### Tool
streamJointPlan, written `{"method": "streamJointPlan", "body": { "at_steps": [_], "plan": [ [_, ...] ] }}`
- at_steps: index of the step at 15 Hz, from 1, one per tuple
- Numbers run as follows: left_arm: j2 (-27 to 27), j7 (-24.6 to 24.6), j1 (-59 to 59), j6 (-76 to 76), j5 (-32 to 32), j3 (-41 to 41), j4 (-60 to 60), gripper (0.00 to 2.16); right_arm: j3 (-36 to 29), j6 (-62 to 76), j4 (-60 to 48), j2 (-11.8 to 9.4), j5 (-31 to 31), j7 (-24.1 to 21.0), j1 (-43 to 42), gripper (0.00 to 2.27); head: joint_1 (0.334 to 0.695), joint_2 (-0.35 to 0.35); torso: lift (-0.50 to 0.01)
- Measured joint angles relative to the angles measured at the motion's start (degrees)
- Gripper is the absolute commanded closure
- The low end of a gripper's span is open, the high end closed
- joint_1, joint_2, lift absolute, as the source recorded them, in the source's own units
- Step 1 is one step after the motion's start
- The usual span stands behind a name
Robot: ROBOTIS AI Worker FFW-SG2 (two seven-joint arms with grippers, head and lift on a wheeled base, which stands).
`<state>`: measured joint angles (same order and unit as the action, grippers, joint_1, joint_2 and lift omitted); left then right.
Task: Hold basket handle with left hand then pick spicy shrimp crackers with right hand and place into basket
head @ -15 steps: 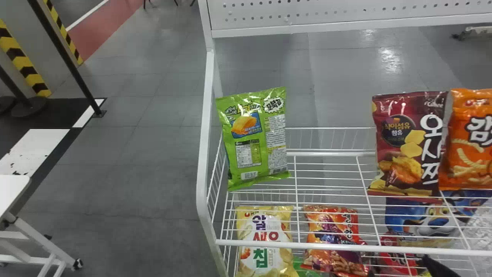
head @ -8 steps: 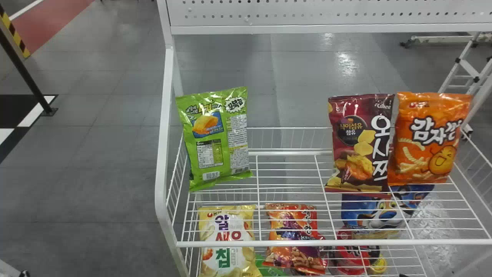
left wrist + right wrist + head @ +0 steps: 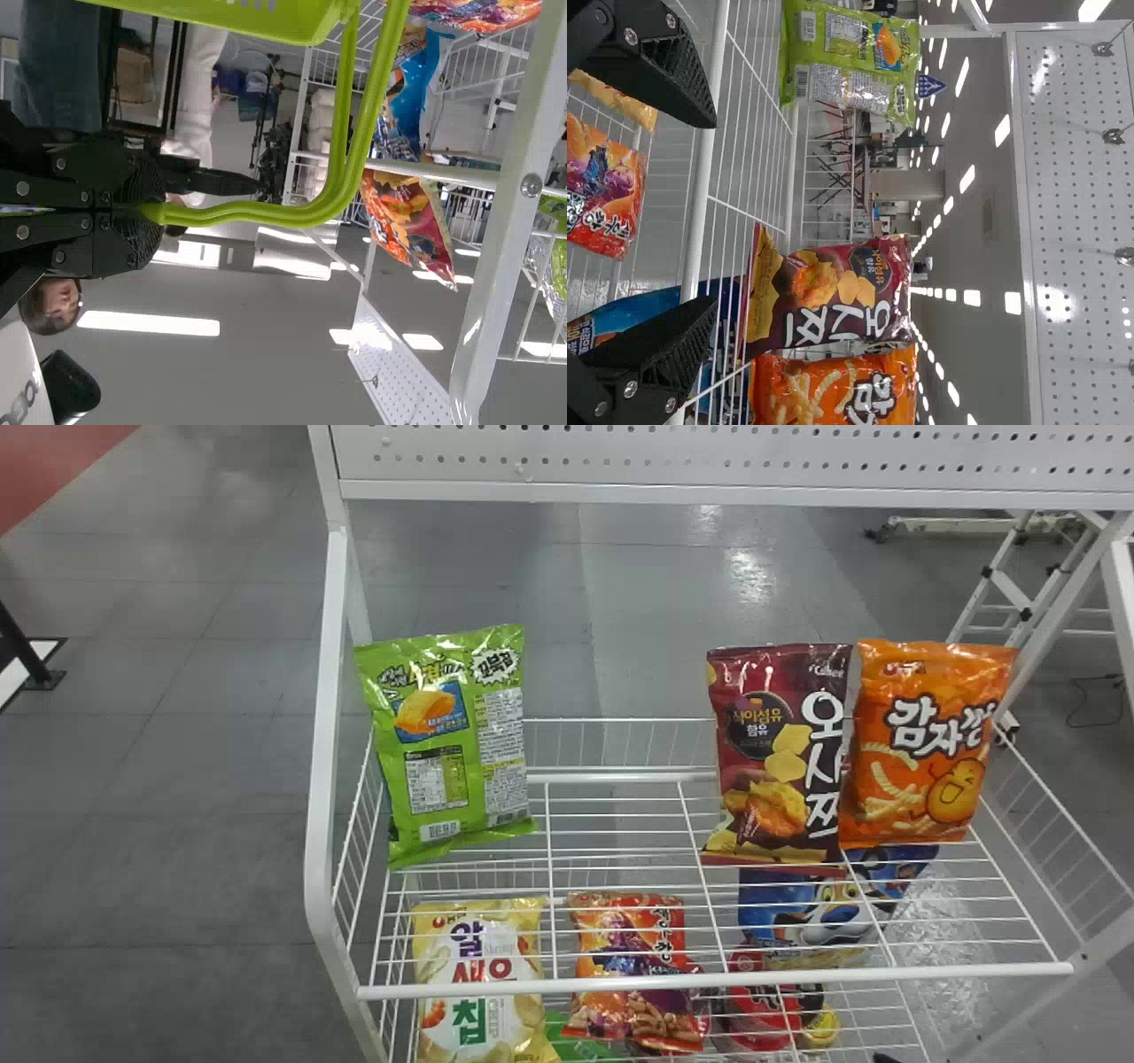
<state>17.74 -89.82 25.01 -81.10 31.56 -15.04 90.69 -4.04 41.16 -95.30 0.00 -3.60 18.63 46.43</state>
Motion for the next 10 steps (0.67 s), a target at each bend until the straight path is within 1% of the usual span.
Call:
{"method": "streamJointPlan", "body": {
  "at_steps": [10],
  "plan": [
    [0.0,0.0,0.0,0.1,-0.1,-0.1,-0.1,2.15,0.0,-1.6,-0.1,0.0,-0.2,0.0,-0.3,0.11,0.695,-0.061,-0.01]
  ]
}}
